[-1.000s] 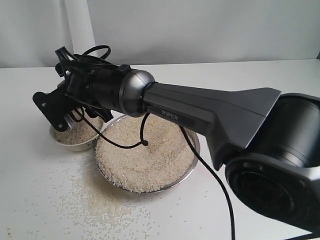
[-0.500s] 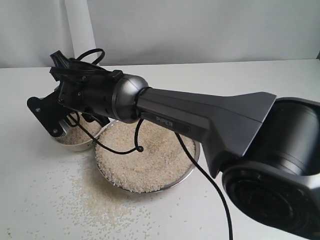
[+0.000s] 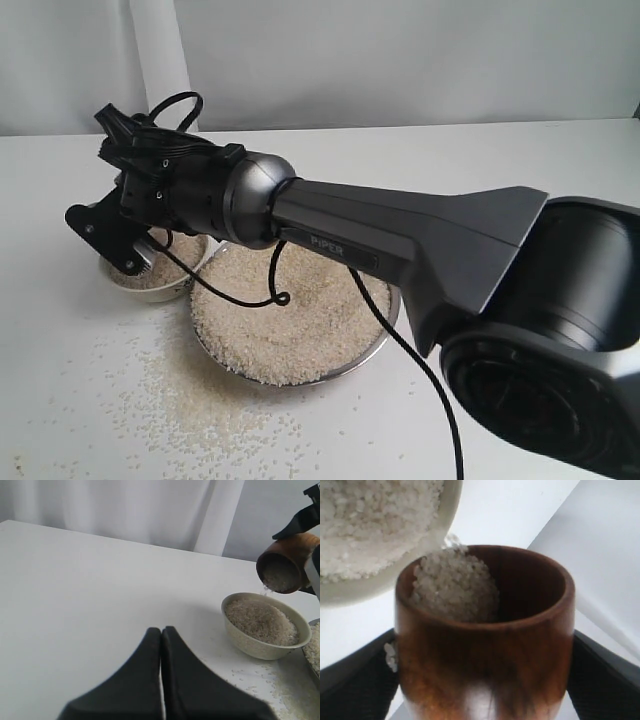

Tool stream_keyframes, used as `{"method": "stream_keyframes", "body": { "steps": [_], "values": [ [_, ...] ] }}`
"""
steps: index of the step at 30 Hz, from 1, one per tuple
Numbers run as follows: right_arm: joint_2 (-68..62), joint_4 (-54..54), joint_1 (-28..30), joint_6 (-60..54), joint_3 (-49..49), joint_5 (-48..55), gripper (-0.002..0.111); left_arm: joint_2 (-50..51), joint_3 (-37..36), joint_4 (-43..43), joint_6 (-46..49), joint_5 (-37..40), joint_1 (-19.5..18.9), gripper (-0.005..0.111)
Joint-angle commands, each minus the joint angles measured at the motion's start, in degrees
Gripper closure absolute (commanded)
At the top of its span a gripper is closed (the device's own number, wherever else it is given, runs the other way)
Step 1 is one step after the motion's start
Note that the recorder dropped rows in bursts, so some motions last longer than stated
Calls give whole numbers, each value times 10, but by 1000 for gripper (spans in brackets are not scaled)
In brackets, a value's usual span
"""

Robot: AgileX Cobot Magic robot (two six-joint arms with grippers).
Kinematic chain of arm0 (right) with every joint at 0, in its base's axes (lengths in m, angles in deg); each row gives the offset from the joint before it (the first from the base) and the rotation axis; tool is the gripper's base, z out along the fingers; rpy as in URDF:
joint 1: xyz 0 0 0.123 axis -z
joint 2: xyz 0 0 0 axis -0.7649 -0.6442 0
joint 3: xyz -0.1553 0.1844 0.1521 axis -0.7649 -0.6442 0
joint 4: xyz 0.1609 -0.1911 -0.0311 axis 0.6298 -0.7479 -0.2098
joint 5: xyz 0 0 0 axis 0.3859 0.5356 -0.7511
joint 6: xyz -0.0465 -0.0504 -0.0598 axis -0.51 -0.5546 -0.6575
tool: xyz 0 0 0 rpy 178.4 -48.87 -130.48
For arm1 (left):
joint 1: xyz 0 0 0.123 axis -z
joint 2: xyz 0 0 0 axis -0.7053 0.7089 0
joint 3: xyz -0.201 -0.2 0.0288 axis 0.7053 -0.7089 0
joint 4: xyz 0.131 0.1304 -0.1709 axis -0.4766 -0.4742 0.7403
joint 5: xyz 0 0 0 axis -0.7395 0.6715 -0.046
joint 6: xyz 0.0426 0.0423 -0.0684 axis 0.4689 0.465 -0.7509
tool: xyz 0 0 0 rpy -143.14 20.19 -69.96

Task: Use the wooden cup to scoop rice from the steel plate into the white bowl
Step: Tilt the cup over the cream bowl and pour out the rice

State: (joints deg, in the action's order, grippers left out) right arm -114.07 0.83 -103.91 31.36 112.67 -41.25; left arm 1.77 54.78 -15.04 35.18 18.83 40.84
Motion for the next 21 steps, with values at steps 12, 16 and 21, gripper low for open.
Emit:
{"method": "stream_keyframes", "body": {
  "steps": [12,16,21],
  "values": [
    [2,-41,-2,-137,4,-2,108,2,0,-2,-1,-4,3,107],
    [2,-42,-1,-155,4,-6,108,2,0,-2,-1,-4,3,107],
    [2,-42,-2,-225,4,-18,108,2,0,-2,-1,-4,3,107]
  ]
}}
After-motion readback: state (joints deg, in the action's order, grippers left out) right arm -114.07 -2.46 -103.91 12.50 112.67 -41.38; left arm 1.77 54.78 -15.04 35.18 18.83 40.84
